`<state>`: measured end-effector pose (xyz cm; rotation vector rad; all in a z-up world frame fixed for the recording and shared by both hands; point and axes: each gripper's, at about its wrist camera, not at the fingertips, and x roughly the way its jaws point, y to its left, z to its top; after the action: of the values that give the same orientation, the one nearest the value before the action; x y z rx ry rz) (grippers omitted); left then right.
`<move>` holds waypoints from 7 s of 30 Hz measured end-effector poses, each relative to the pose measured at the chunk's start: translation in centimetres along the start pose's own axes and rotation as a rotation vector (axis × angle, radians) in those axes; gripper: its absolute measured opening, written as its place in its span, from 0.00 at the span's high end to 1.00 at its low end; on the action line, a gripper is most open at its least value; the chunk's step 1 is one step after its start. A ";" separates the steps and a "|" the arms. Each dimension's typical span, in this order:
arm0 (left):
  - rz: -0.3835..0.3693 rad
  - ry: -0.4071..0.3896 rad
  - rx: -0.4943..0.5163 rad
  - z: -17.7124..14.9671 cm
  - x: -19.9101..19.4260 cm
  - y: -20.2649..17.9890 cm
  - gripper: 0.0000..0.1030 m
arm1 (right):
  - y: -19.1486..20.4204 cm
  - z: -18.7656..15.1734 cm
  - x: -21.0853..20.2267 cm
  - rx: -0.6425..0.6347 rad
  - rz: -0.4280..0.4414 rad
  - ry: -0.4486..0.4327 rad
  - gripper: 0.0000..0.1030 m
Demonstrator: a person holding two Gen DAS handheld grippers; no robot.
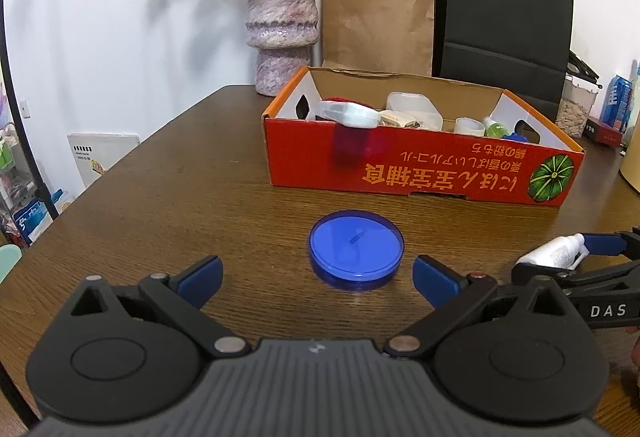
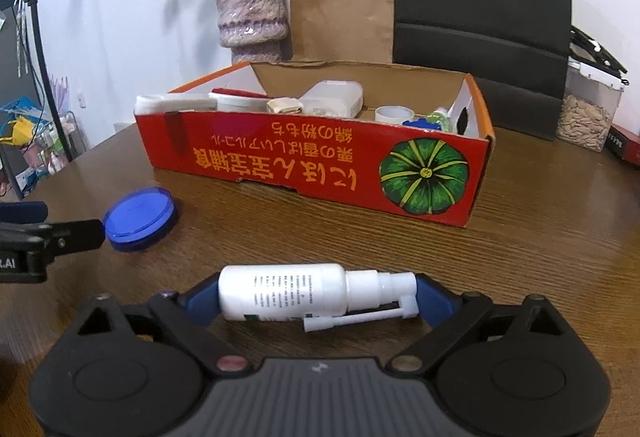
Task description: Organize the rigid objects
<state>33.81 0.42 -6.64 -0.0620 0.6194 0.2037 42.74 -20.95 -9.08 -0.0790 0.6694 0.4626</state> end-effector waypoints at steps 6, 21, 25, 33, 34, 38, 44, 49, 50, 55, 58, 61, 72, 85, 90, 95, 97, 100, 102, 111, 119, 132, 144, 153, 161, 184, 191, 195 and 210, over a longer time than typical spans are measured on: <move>-0.001 0.012 0.003 0.1 0.6 -0.1 0.00 | 0.0 -0.1 -1.0 0.028 -0.032 -0.058 0.06; -0.017 0.083 0.049 0.9 4.7 -1.3 0.00 | -0.1 -0.2 -1.6 0.082 -0.102 -0.108 0.06; -0.016 0.104 0.045 1.1 5.8 -1.2 0.00 | -0.1 -0.2 -1.6 0.092 -0.118 -0.113 0.06; -0.066 0.083 0.070 1.3 5.8 -1.6 0.29 | 0.2 -0.3 -1.7 0.105 -0.139 -0.120 0.06; -0.077 0.078 0.076 1.3 5.7 -1.7 0.35 | 0.3 -0.3 -1.8 0.106 -0.141 -0.121 0.06; -0.093 0.073 0.091 1.3 5.6 -2.0 0.35 | 0.7 -0.3 -1.9 0.107 -0.144 -0.127 0.06; -0.091 0.058 0.095 1.3 5.3 -2.1 0.35 | 1.3 -0.3 -2.2 0.114 -0.149 -0.143 0.06; -0.084 0.038 0.106 1.4 4.9 -2.2 0.35 | 1.6 -0.4 -2.6 0.124 -0.158 -0.165 0.06; -0.085 0.032 0.105 1.4 4.8 -2.2 0.35 | 1.7 -0.4 -2.7 0.127 -0.159 -0.172 0.06; -0.086 -0.001 0.087 1.5 4.0 -1.9 0.35 | 2.0 -0.3 -3.3 0.131 -0.165 -0.209 0.06; -0.087 -0.037 0.064 1.7 3.0 -1.6 0.35 | 2.1 -0.3 -3.7 0.133 -0.169 -0.227 0.06; -0.086 -0.070 0.056 1.8 2.2 -1.6 0.35 | 2.3 -0.2 -4.0 0.135 -0.173 -0.249 0.06; -0.099 -0.135 0.031 2.6 -0.1 -1.3 0.35 | 2.9 0.2 -5.1 0.125 -0.178 -0.313 0.06; -0.123 -0.169 0.017 3.8 -1.3 -1.3 0.35 | 2.7 1.7 -5.8 0.141 -0.172 -0.397 0.06; -0.110 -0.189 0.001 5.1 -1.0 -1.4 0.35 | 2.5 2.7 -5.5 0.152 -0.173 -0.423 0.06; -0.100 -0.205 -0.012 6.5 -0.2 -1.7 0.35 | 2.1 3.7 -4.8 0.162 -0.173 -0.437 0.06; -0.099 -0.208 -0.021 7.0 0.1 -1.8 0.35 | 2.0 4.2 -4.4 0.162 -0.174 -0.443 0.06; -0.090 -0.215 -0.029 7.7 0.9 -2.0 0.35 | 1.8 4.8 -3.8 0.160 -0.177 -0.448 0.06; -0.086 -0.220 -0.033 8.2 1.4 -2.2 0.35 | 1.6 5.1 -3.4 0.161 -0.182 -0.453 0.06; -0.071 -0.229 -0.062 10.3 4.0 -2.4 0.35 | 0.8 7.2 -1.0 0.151 -0.182 -0.468 0.06; -0.062 -0.226 -0.055 11.8 6.5 -3.1 0.35 | 0.1 8.8 1.3 0.130 -0.184 -0.469 0.06; -0.058 -0.214 -0.037 13.7 9.9 -4.0 0.35 | -1.3 10.5 4.8 0.094 -0.191 -0.441 0.06; -0.033 -0.203 -0.008 14.7 12.4 -4.5 0.35 | -2.5 11.5 6.8 0.097 -0.203 -0.409 0.06; -0.010 -0.236 0.002 14.5 11.6 -4.7 0.03 | -2.5 11.5 7.2 0.088 -0.196 -0.371 0.02; -0.019 -0.241 0.006 14.6 11.4 -4.8 0.00 | -2.5 11.4 7.1 0.092 -0.219 -0.372 0.00; -0.038 -0.263 -0.015 13.5 7.1 -3.1 0.00 | -1.8 9.9 3.3 0.079 -0.250 -0.378 0.00; -0.055 -0.274 -0.008 11.9 3.4 -2.0 0.00 | -0.1 8.4 -0.6 0.073 -0.243 -0.398 0.00; -0.053 -0.270 0.004 10.6 0.6 -1.3 0.00 | 1.0 7.3 -3.4 0.079 -0.233 -0.410 0.00; -0.066 -0.284 0.016 3.2 -13.0 1.8 0.00 | 8.1 -0.3 -15.9 0.050 -0.198 -0.425 0.00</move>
<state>24.95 0.32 3.57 -0.0368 0.3352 0.1401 28.12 -19.96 1.11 0.0013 0.2518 0.2584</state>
